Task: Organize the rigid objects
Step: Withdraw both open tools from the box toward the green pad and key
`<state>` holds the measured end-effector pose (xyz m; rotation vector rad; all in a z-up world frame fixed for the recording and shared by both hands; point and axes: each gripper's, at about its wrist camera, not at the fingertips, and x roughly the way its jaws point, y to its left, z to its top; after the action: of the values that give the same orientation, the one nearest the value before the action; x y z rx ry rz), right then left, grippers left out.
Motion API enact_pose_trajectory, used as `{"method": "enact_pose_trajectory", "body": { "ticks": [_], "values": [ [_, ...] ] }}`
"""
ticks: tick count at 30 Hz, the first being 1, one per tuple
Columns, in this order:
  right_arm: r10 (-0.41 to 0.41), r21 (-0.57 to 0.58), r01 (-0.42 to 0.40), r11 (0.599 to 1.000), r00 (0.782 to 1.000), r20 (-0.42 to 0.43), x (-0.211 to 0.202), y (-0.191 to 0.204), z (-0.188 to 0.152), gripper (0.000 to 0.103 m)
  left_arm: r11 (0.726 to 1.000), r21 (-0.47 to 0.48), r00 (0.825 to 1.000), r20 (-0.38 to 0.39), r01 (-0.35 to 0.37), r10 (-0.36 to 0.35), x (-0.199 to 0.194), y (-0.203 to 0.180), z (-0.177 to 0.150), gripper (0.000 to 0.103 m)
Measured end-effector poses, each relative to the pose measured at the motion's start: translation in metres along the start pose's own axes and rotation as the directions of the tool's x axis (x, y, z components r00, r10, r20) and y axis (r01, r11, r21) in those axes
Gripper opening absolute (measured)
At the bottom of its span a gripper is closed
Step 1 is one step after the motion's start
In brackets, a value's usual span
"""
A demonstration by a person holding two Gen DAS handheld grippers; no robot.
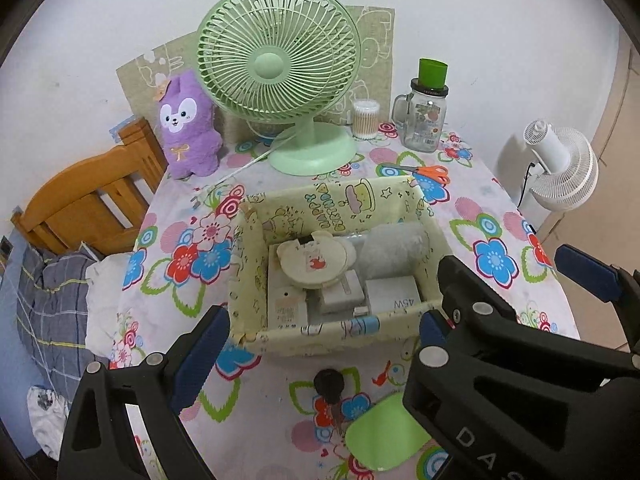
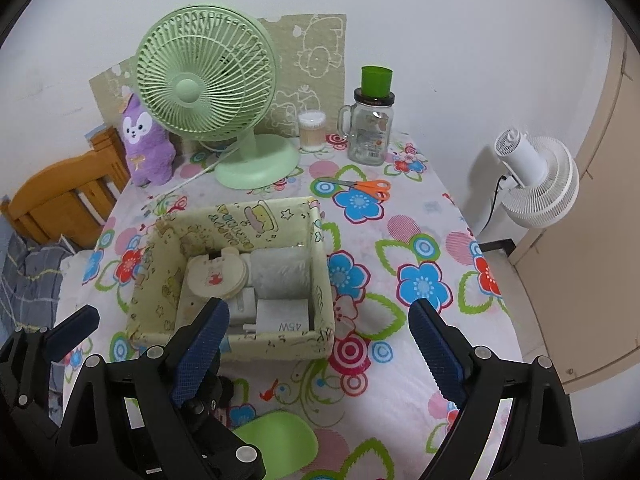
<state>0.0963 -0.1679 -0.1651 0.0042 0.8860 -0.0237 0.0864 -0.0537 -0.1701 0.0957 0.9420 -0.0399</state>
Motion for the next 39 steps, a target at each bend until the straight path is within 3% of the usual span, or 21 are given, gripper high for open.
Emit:
{"method": "enact_pose_trajectory", "body": {
  "ticks": [19,29,39],
  "values": [
    [0.060,-0.110,-0.057,0.992,0.998,0.028,-0.027,0.005,-0.039,0.093,0.997,0.034,0.998,0.005,0.070,-0.070,-0.025,-0.005,-0.045,0.098],
    [0.117,-0.152,-0.115,0.982,0.993,0.002,-0.020,0.019,-0.065,0.093,0.998,0.043,0.999,-0.001,0.040,-0.040,-0.020,0.006,-0.072,0.098],
    [0.098,-0.227,-0.099,0.969,0.995,-0.014,-0.002,0.030,-0.090,0.093,0.994,0.103,0.999,-0.033,0.029,-0.026,0.001,0.007,-0.099,0.098]
  ]
}}
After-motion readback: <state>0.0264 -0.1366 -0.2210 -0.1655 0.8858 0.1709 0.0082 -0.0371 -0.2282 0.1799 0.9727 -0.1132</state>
